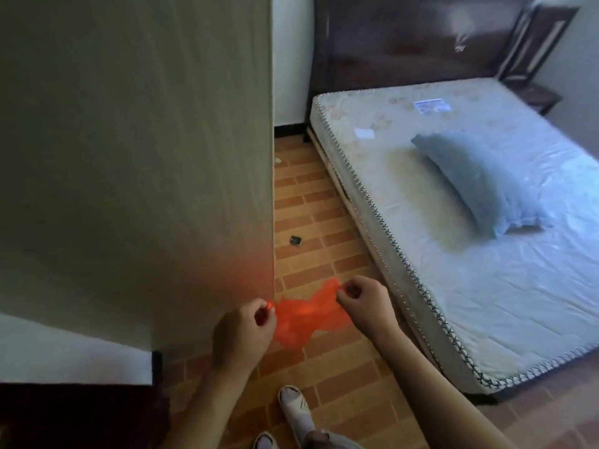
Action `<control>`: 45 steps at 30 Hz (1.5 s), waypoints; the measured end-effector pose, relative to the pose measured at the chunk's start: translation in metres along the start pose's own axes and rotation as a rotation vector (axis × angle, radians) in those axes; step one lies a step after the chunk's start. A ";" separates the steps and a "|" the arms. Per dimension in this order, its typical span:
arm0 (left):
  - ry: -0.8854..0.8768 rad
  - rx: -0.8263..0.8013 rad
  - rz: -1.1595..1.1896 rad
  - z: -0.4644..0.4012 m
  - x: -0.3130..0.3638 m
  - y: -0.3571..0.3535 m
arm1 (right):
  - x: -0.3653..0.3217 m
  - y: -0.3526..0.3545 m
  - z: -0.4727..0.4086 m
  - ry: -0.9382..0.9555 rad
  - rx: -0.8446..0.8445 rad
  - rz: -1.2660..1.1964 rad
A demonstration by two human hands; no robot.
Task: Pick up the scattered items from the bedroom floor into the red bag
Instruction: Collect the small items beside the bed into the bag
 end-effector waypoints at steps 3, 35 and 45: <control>-0.099 0.017 -0.007 -0.012 0.032 0.015 | -0.006 0.037 0.005 -0.013 0.072 -0.043; -0.102 0.102 0.009 -0.116 0.322 -0.155 | 0.170 0.251 -0.204 0.015 0.157 -0.122; 0.032 0.092 -0.066 -0.170 0.296 -0.188 | 0.168 0.215 -0.280 0.000 0.106 -0.173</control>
Point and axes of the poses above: each hand's wrist, its own z-axis away from the middle knuckle, its own y-axis out of the back of the hand, x = y × z, the point moved 4 cm from there along -z, towards the middle knuckle, and after that the axes turned 8 degrees about x, right-handed, at the moved point
